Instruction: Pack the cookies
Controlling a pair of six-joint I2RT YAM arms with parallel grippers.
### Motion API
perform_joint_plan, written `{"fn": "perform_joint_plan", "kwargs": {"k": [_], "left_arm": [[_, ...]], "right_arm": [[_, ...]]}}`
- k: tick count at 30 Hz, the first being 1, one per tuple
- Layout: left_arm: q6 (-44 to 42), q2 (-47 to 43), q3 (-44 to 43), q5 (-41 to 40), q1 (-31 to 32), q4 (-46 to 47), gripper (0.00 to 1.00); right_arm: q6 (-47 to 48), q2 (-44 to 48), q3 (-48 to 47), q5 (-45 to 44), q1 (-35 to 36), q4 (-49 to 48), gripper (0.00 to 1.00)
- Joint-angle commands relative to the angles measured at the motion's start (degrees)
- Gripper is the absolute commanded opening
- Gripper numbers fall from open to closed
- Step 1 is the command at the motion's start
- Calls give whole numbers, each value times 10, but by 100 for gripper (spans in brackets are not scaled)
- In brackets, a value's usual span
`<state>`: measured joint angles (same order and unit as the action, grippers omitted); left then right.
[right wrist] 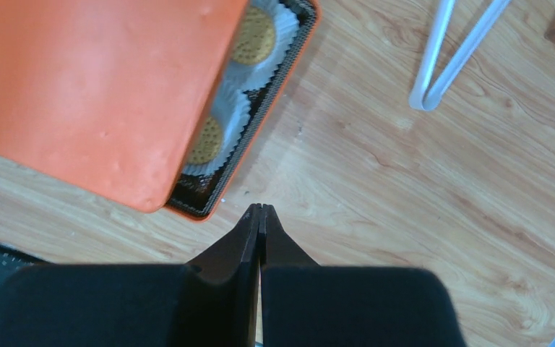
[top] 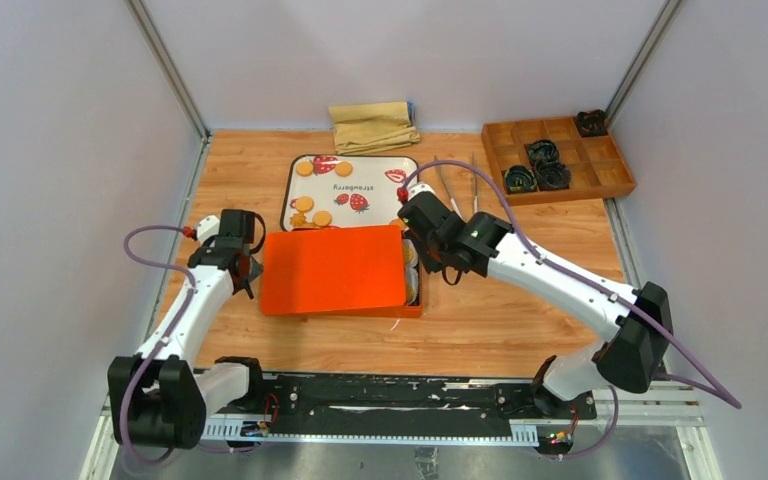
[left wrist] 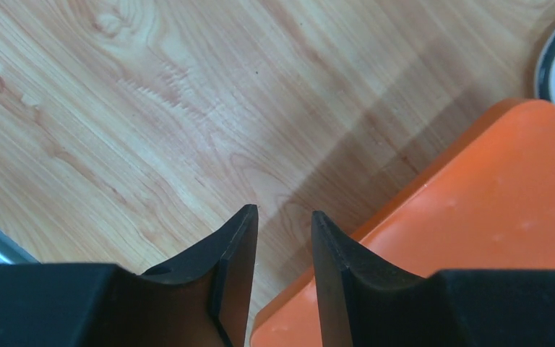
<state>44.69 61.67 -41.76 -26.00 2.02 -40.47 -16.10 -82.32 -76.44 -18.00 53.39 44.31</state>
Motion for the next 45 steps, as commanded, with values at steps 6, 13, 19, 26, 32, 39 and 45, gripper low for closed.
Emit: {"fn": "perform_joint_plan", "kwargs": {"k": [6,13,19,26,32,39,45], "left_arm": [[5,89,31,48,-3,74,34],[-4,123,45,90,-3,132,32],[-9,140,46,121,-3,163,32],[-9,143,38,158,-3,190,32],[-15,158,18,174,-3,202,30],[-20,157,24,180,-3,208,30],[-22,156,26,183,-3,214,30]], "right_arm": [[-64,-41,80,33,-132,-37,0],[-63,-90,139,109,-159,-128,0],[-64,-133,151,169,-160,-176,0],[-64,-138,144,245,-160,-211,0],[-69,-131,112,196,-161,-167,0],[-58,-50,76,14,-134,-74,0],[26,23,49,67,-26,-53,0]]}}
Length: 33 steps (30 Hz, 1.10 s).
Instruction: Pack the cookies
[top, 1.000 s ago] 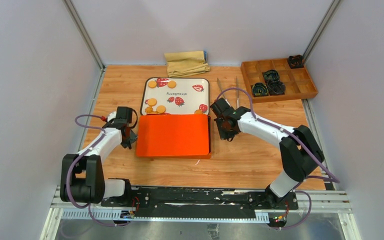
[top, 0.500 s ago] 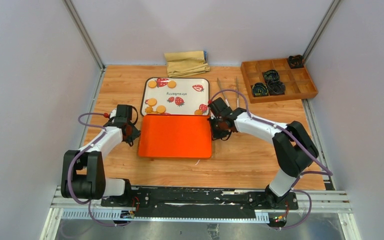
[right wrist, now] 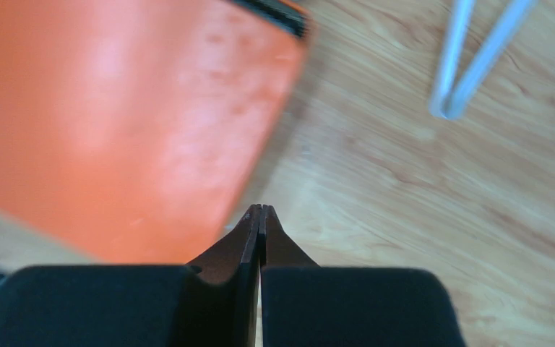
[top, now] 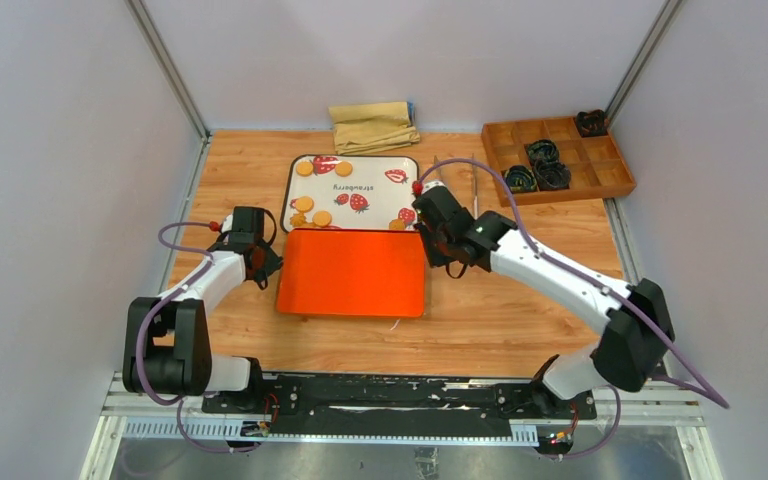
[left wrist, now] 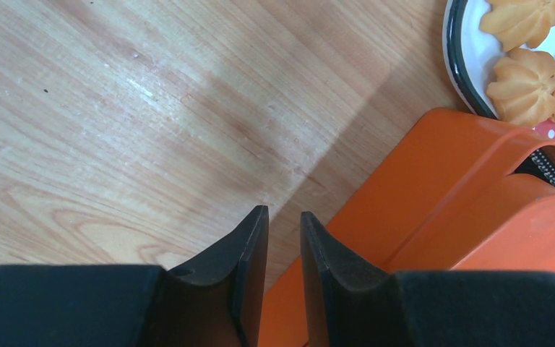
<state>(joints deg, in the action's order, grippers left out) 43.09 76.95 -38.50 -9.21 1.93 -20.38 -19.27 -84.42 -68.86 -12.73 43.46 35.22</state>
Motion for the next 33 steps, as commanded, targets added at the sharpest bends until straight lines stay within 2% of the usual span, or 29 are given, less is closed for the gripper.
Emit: {"fn": "perform_joint_plan", "kwargs": {"k": [1,6,11,16,28,33], "left_arm": [[-7,5,-7,15,-2,14,30],[-14,2,-16,10,-2,10,30],[-17,-3,-22,11,-2,8,30],[-23,-12,-22,2,-2,3,30],[-32,-24,-27,-9,-2,-4,30],[-34,-12,-26,-3,-2,1,30]], "right_arm": [[64,50,-31,41,94,38,0],[92,41,-47,167,189,38,0],[121,-18,-49,200,241,39,0],[138,-78,-61,240,255,8,0],[187,-182,-117,252,265,3,0],[190,-216,-113,195,266,-8,0]]}}
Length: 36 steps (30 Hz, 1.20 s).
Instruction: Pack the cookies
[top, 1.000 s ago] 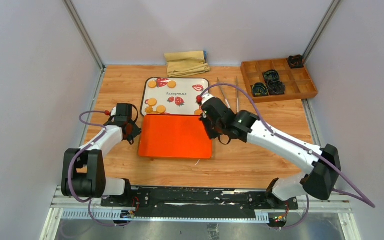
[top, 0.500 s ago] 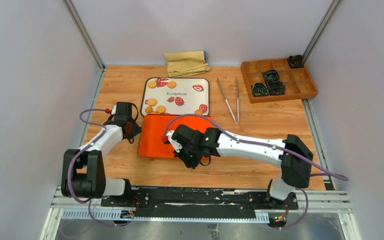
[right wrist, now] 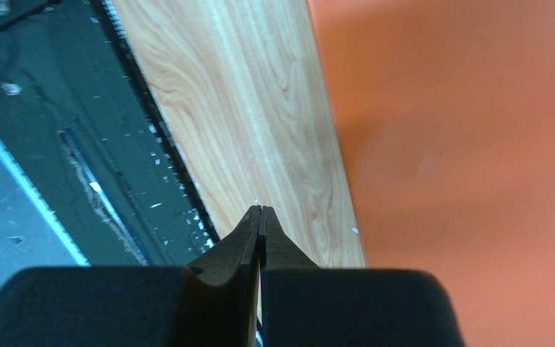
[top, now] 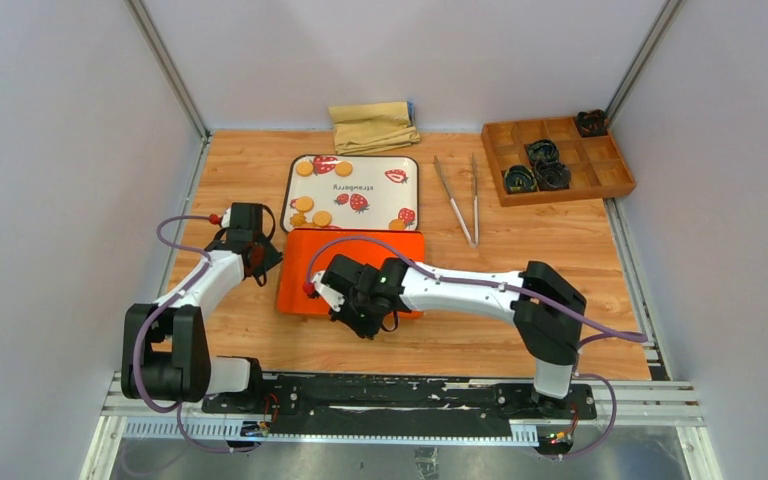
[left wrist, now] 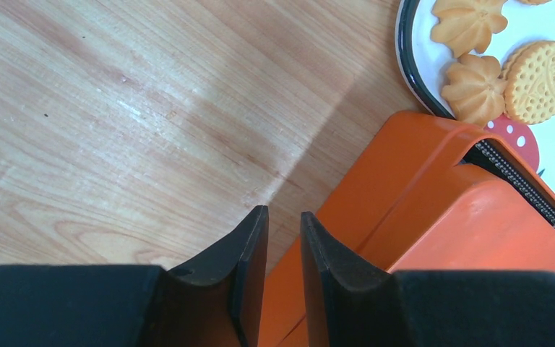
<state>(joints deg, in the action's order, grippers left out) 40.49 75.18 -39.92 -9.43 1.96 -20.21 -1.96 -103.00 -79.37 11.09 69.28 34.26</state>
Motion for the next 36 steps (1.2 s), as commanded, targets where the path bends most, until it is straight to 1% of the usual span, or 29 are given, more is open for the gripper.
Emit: {"fn": "perform_joint_plan", "kwargs": {"k": [1,6,14,17,23,26,30,33,36], "left_arm": [[-8,6,-12,-1,-2,1,30],[-11,8,-12,-1,-2,2,30],[-18,-3,-11,-3,-2,-2,30],[-20,-9,-10,-5,-2,-2,30],[-23,-5,-7,-2,-2,2,30],[-22,3,-6,6,-2,7,30],[-20,11,-4,18,-2,17,30],[-21,21,-5,29,-2,24,30],[-20,30,-7,39,-2,31,29]], "right_arm": [[17,-36,-9,-54,8,2,0],[9,-55,-17,-109,7,-8,0],[-12,-75,-47,-240,2,-17,0],[-20,-78,-52,-250,-6,-17,0],[-27,-71,-43,-238,-9,-17,0],[-37,-46,-31,-233,-9,-17,0],[-56,17,-9,-238,-9,-19,0],[-79,62,0,-258,-10,-8,0],[-117,111,13,-306,-14,1,0]]}}
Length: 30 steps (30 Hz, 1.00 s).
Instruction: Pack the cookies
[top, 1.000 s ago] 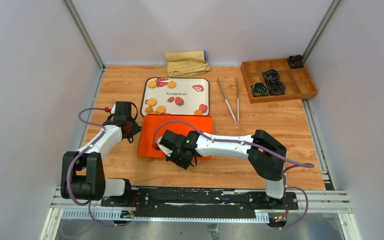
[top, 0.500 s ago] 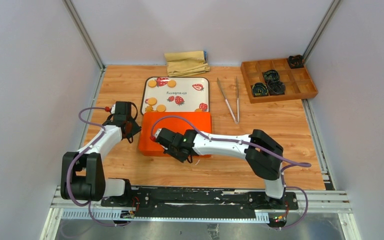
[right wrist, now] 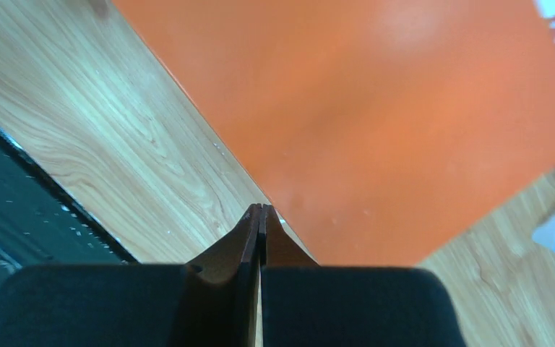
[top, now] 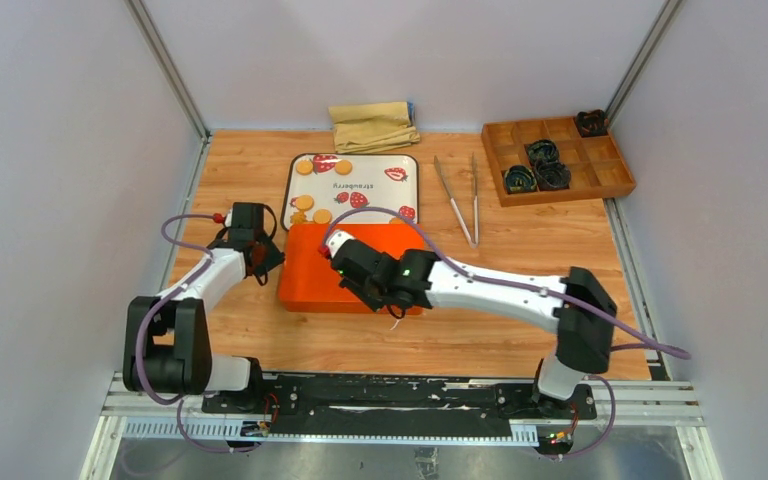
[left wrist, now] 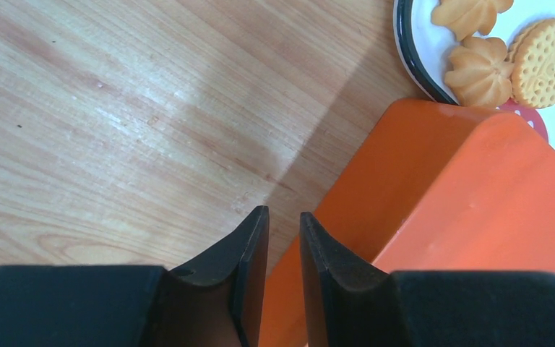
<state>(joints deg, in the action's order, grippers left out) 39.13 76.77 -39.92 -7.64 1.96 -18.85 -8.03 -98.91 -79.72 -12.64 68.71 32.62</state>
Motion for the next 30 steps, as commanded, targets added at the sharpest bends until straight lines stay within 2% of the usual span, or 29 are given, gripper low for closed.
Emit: {"fn": "perform_joint_plan", "kwargs": {"k": [1,4,7,10,15,25,30], "left_arm": [[-6,17,-8,24,-2,20,29],[-5,23,-11,30,-2,27,29],[-7,30,-19,32,-2,26,29],[-8,30,-23,33,-2,26,29],[-10,36,-28,41,-2,28,29],[-13,50,-33,47,-2,32,29],[-13,55,-32,52,-2,40,29]], "right_arm": [[-70,84,25,-92,-16,19,0],[-121,108,36,-155,-58,44,0],[-156,100,47,-134,-132,68,0],[-167,74,67,-141,-173,70,0],[-191,21,70,-161,-196,82,0],[-149,67,21,-134,-193,82,0],[-138,80,23,-79,-183,83,0]]}}
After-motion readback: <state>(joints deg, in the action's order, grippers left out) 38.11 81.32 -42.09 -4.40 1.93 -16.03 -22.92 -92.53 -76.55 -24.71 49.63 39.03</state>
